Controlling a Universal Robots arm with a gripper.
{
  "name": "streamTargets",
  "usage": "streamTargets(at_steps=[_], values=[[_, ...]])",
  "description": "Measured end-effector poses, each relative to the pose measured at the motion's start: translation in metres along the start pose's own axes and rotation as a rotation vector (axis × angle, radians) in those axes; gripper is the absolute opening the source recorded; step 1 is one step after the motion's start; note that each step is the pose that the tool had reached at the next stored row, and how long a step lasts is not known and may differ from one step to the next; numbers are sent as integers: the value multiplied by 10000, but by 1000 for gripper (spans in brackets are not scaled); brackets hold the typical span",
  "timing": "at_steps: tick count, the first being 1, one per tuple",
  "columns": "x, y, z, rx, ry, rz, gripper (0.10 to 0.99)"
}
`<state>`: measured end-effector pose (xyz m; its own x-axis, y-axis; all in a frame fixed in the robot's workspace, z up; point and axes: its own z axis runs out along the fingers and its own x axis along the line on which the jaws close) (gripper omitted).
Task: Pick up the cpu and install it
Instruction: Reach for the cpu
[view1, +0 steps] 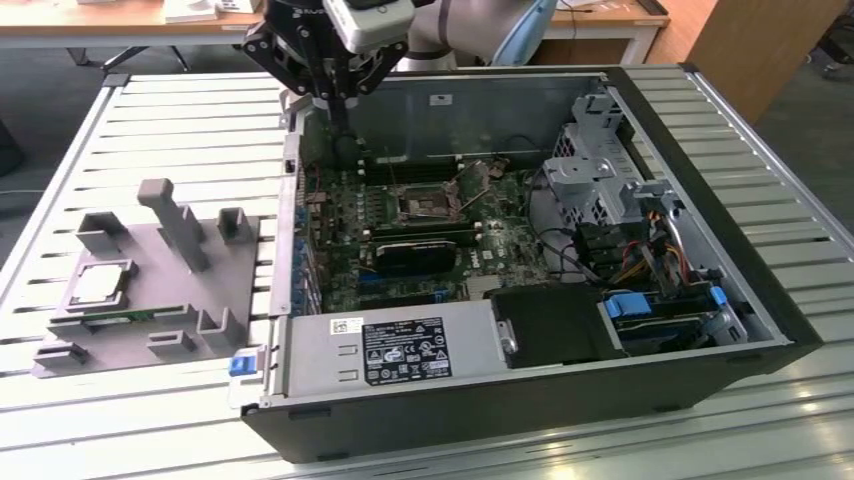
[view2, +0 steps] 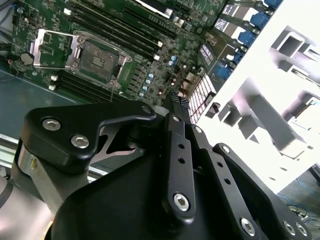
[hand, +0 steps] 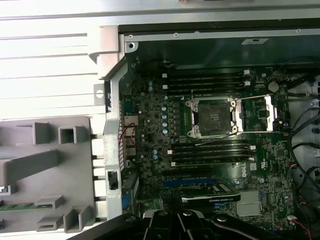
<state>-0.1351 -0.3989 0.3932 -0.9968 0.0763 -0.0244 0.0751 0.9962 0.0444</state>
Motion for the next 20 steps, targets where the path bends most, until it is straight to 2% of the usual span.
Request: streamTargets(at_steps=[20], values=[[53,-4,-1,0,0,0,106]])
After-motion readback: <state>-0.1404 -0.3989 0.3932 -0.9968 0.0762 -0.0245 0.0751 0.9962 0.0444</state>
